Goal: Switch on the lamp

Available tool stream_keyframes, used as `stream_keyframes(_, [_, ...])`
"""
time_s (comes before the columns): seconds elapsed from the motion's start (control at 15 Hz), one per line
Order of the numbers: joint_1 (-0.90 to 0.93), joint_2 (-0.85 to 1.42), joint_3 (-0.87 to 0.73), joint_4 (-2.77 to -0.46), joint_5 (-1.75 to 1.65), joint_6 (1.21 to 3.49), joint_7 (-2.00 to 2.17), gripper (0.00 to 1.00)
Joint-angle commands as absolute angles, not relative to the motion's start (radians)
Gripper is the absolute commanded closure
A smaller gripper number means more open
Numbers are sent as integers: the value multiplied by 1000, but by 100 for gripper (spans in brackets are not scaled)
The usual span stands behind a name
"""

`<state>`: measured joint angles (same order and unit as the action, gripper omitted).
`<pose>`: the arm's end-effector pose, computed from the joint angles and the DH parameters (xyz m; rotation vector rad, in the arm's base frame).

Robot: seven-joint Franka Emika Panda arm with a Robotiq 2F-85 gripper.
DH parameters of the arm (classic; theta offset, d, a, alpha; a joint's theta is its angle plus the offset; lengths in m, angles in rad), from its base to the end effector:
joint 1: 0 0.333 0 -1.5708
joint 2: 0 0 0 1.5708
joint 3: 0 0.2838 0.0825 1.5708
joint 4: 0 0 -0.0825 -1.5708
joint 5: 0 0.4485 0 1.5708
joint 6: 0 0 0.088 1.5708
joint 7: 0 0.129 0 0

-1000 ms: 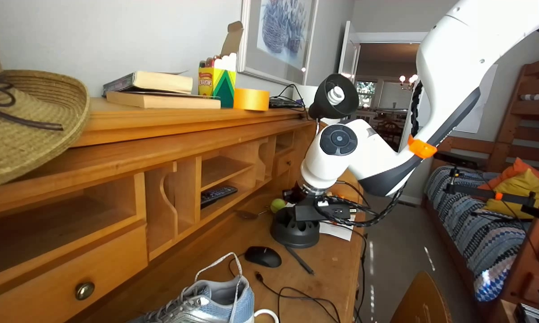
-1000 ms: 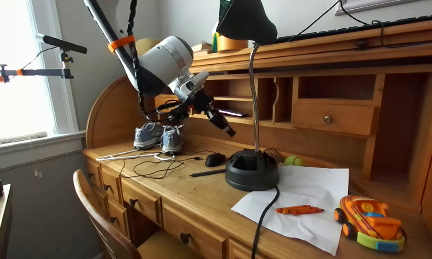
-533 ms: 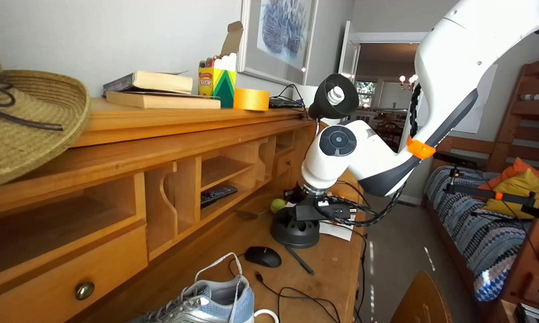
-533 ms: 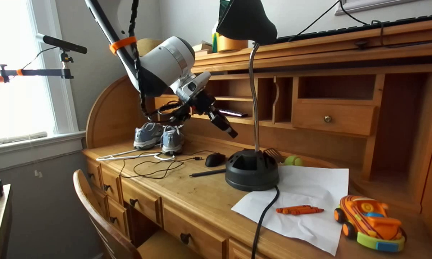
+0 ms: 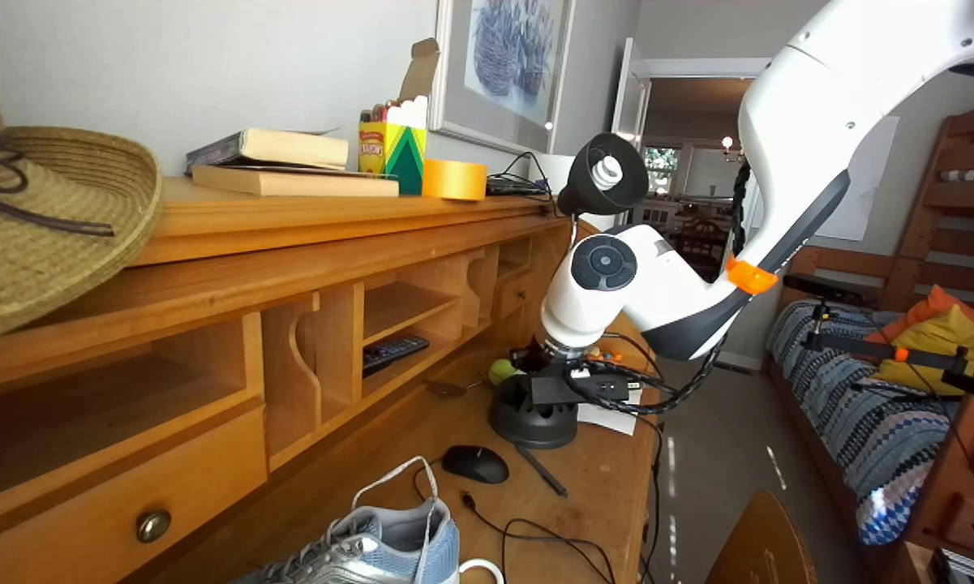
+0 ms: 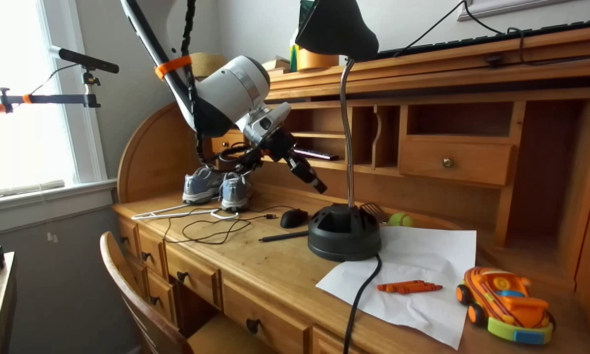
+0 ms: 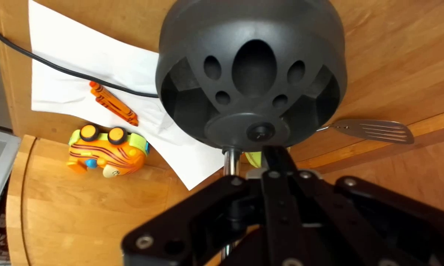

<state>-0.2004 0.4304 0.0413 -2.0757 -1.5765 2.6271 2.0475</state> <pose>0.6129 -0.0837 0.1197 2.3927 -1.0284 0.9451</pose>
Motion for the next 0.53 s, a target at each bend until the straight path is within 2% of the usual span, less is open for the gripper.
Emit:
stream_keyframes(0.0, [-199, 478, 32, -2031, -1602, 2621, 2089, 100])
stream_keyframes(0.47, [-196, 520, 20, -1990, -1609, 2620, 2118, 100])
